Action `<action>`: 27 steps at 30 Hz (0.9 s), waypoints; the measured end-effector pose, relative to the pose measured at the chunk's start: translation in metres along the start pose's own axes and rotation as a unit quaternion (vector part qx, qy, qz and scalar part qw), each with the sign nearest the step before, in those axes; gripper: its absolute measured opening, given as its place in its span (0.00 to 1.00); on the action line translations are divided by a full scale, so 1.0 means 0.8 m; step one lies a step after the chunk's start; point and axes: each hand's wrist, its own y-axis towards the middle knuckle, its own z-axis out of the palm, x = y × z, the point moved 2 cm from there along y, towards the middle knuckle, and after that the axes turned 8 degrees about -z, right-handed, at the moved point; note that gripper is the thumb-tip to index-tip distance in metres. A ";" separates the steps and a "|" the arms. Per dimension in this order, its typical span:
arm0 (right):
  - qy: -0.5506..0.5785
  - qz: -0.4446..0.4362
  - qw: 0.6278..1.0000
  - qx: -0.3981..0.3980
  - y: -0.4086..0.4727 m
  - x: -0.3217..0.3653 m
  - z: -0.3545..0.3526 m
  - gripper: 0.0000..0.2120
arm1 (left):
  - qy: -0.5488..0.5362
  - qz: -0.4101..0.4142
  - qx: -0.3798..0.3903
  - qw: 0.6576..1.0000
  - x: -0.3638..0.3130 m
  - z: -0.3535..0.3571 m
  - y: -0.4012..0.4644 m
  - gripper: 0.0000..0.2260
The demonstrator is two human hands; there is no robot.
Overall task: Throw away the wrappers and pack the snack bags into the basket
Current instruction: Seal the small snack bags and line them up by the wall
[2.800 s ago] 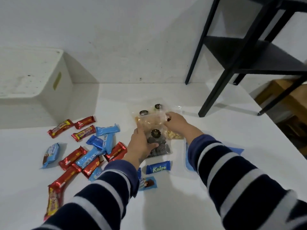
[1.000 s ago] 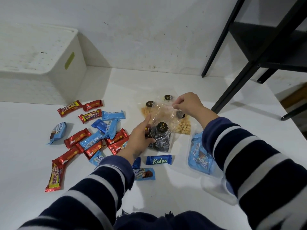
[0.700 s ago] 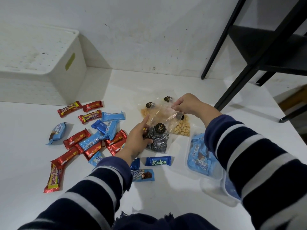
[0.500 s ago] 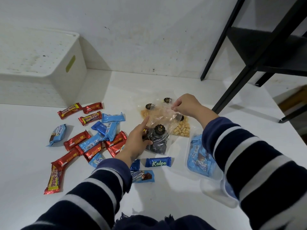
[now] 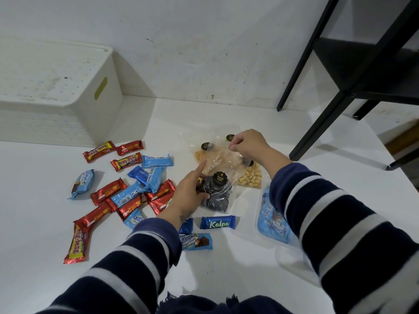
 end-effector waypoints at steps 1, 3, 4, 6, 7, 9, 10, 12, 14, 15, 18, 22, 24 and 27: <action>0.003 0.001 1.000 -0.001 0.000 0.000 0.000 0.03 | 0.000 -0.001 0.000 1.000 0.000 0.000 0.000 0.45; 0.006 0.000 1.000 0.010 0.000 0.001 0.001 0.03 | 0.000 -0.004 -0.001 1.000 -0.001 0.001 0.000 0.45; 0.012 0.000 1.000 0.018 0.001 0.003 0.002 0.04 | -0.001 -0.004 -0.001 1.000 -0.001 0.001 0.000 0.45; 0.023 -0.003 0.999 0.023 0.002 0.007 0.003 0.03 | 0.000 -0.004 0.000 1.000 -0.001 0.001 0.000 0.45; 0.018 -0.008 1.000 0.020 0.003 0.009 0.004 0.04 | 0.003 -0.003 0.000 1.000 -0.001 0.000 0.000 0.44; 0.001 -0.013 1.000 0.014 0.006 0.009 0.006 0.06 | 0.010 0.002 -0.001 1.000 -0.001 0.000 0.000 0.44; -0.006 -0.013 1.000 0.012 0.007 0.009 0.006 0.06 | 0.013 0.004 -0.002 1.000 -0.001 0.000 -0.001 0.44; -0.017 -0.012 1.000 0.015 0.010 0.007 0.007 0.06 | 0.023 0.007 -0.006 1.000 -0.001 0.000 -0.001 0.44; -0.017 -0.006 1.000 0.024 0.010 0.006 0.008 0.04 | 0.029 0.005 -0.006 1.000 -0.002 -0.001 -0.001 0.44; -0.011 -0.006 1.000 0.026 0.010 0.006 0.009 0.06 | 0.027 0.003 -0.005 1.000 -0.002 -0.001 -0.001 0.43; 0.002 -0.014 1.000 0.017 0.010 0.009 0.012 0.08 | 0.028 0.007 0.001 1.000 -0.003 -0.001 -0.001 0.43; -0.019 -0.020 1.000 0.009 0.010 0.011 0.012 0.06 | 0.032 0.012 0.007 0.999 -0.004 -0.002 -0.001 0.43; -0.019 -0.018 1.000 0.008 0.009 0.012 0.012 0.06 | 0.037 0.012 0.007 0.999 -0.004 -0.002 -0.001 0.43; -0.004 -0.014 1.000 0.016 0.009 0.016 0.014 0.05 | 0.047 0.016 0.006 0.999 -0.003 -0.002 0.000 0.43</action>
